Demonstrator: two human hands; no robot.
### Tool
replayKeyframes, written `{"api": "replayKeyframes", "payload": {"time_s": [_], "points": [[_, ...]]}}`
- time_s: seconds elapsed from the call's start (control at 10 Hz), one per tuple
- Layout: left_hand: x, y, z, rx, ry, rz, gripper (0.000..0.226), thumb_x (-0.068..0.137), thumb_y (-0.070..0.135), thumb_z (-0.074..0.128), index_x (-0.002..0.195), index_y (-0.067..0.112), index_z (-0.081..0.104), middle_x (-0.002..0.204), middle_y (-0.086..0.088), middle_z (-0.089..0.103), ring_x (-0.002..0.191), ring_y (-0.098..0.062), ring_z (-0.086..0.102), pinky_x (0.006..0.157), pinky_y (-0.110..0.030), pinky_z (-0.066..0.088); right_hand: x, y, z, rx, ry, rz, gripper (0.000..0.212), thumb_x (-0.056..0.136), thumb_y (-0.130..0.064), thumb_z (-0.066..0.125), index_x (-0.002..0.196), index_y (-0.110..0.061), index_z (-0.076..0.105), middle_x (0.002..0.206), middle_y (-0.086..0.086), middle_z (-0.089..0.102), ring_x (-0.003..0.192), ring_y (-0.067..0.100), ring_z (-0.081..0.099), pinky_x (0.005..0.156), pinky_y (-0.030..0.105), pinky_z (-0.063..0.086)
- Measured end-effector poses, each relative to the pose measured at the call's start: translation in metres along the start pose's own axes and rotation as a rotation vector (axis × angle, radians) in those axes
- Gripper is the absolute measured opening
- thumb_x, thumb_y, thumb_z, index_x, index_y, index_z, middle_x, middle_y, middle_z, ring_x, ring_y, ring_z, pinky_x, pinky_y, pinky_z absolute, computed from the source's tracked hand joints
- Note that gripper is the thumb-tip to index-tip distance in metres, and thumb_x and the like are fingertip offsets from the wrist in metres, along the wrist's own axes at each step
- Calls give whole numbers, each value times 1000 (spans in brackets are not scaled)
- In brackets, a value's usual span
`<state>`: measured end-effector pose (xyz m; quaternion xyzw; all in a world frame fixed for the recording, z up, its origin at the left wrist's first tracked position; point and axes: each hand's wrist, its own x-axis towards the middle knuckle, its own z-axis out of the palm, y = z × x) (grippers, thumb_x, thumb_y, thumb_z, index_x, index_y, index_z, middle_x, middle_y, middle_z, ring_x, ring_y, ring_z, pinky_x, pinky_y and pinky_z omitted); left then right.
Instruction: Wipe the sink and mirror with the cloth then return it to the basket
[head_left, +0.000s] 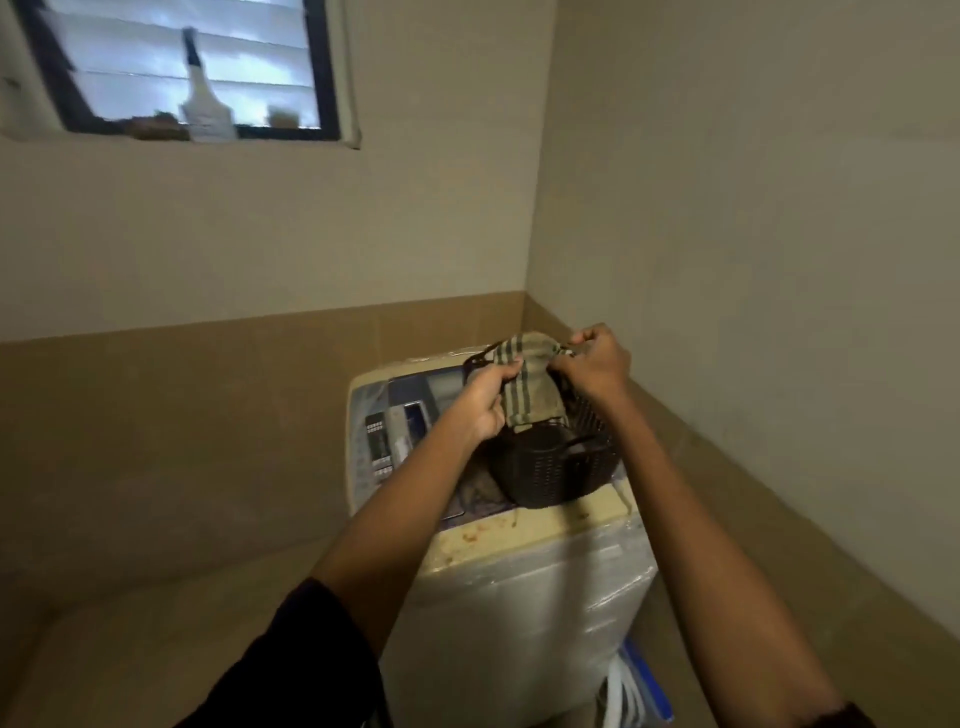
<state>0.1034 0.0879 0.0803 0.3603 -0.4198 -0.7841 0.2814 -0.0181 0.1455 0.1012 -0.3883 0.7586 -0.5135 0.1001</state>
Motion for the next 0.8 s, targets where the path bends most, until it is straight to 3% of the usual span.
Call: {"api": "replayKeyframes", "payload": {"time_s": [0.1, 0.2, 0.3, 0.4, 0.5, 0.6, 0.7, 0.8], "points": [[58, -16, 21, 121, 45, -62, 30, 93, 12, 49, 122, 7, 56, 92, -15, 73, 84, -25, 70, 71, -39, 60, 34, 35, -3, -113, -13, 36, 35, 70, -16, 74, 95, -11, 52, 91, 6, 53, 84, 21, 52, 68, 26, 38], [130, -43, 18, 288, 94, -134, 51, 85, 11, 55, 134, 7, 44, 130, -16, 57, 114, -32, 58, 99, -49, 48, 56, 73, 8, -250, -89, 86, 35, 72, -17, 74, 90, -14, 44, 96, 11, 55, 87, 24, 52, 69, 30, 39], [175, -72, 14, 404, 96, -225, 58, 86, 9, 54, 141, 7, 35, 128, -18, 58, 113, -32, 59, 97, -48, 50, 71, 107, 23, -415, -181, 143, 33, 72, -17, 75, 95, -8, 54, 110, 18, 61, 99, 30, 58, 80, 33, 47], [147, -69, 26, 621, 61, -241, 52, 93, 7, 47, 141, -5, 33, 140, -21, 48, 130, -34, 47, 108, -40, 41, 78, 122, 36, -593, -400, 184, 48, 70, -17, 77, 112, 1, 60, 116, 20, 62, 108, 30, 59, 89, 32, 48], [148, -67, 26, 802, 109, -190, 46, 94, 7, 45, 135, -12, 38, 145, -24, 42, 134, -35, 42, 110, -39, 38, 84, 123, 41, -638, -490, 166, 42, 75, -10, 72, 114, 3, 60, 120, 21, 61, 112, 31, 58, 95, 34, 46], [152, -66, 22, 914, 205, -109, 67, 90, 21, 53, 145, 0, 22, 149, -21, 34, 135, -36, 37, 112, -42, 35, 86, 122, 43, -666, -468, 128, 34, 79, -7, 65, 110, 6, 61, 118, 24, 61, 110, 33, 58, 93, 35, 46], [144, -67, 17, 1169, 165, 30, 72, 87, 25, 57, 146, 4, 22, 154, -19, 21, 143, -35, 22, 119, -46, 20, 86, 121, 48, -678, -496, 120, 32, 81, -14, 64, 107, 5, 62, 115, 23, 62, 106, 32, 59, 90, 35, 46], [123, -58, 11, 1325, 189, 266, 87, 88, 24, 57, 150, 3, 0, 160, -14, -7, 148, -28, -10, 119, -39, -6, 82, 106, 54, -663, -527, 86, 43, 89, -28, 55, 120, 1, 56, 130, 23, 53, 118, 32, 51, 98, 35, 40]]}}
